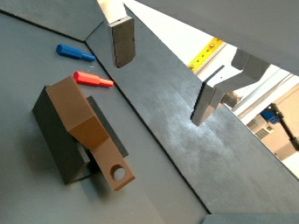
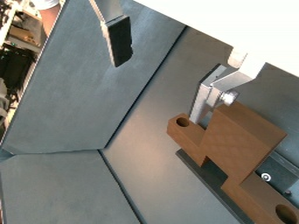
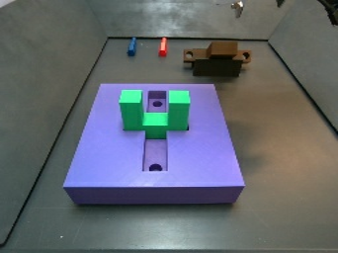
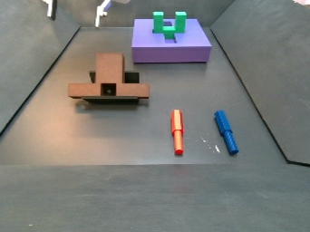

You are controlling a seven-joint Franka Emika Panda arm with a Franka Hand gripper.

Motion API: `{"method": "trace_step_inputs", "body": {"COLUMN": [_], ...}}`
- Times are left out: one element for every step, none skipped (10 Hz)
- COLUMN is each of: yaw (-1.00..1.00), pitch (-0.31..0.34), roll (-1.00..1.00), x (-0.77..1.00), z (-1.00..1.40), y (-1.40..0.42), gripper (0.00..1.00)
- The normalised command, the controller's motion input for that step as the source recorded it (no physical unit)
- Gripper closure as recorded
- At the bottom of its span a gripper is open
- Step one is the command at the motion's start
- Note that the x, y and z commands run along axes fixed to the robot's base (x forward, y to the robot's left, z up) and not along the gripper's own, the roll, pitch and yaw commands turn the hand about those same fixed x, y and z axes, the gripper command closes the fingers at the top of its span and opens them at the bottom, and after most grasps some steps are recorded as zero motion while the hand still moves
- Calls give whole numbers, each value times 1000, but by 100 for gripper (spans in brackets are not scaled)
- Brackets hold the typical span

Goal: Pick up the brown object. Move up. Place the brown object on the fixture. Regrasp the brown object. Move to above the board. Insert the brown object.
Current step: Regrasp the brown object.

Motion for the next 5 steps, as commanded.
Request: {"method": "trace_step_inputs", "body": {"yaw": [-217, 0, 77, 74, 0], "pitch": [991, 1000, 1000, 1000, 309], "roll": [169, 140, 6, -23, -103], "x": [229, 311, 317, 377, 226], "z": [-66, 6, 0, 0, -109], "y": [-23, -117, -9, -74, 0], "gripper": [0, 0, 0, 0, 0]}}
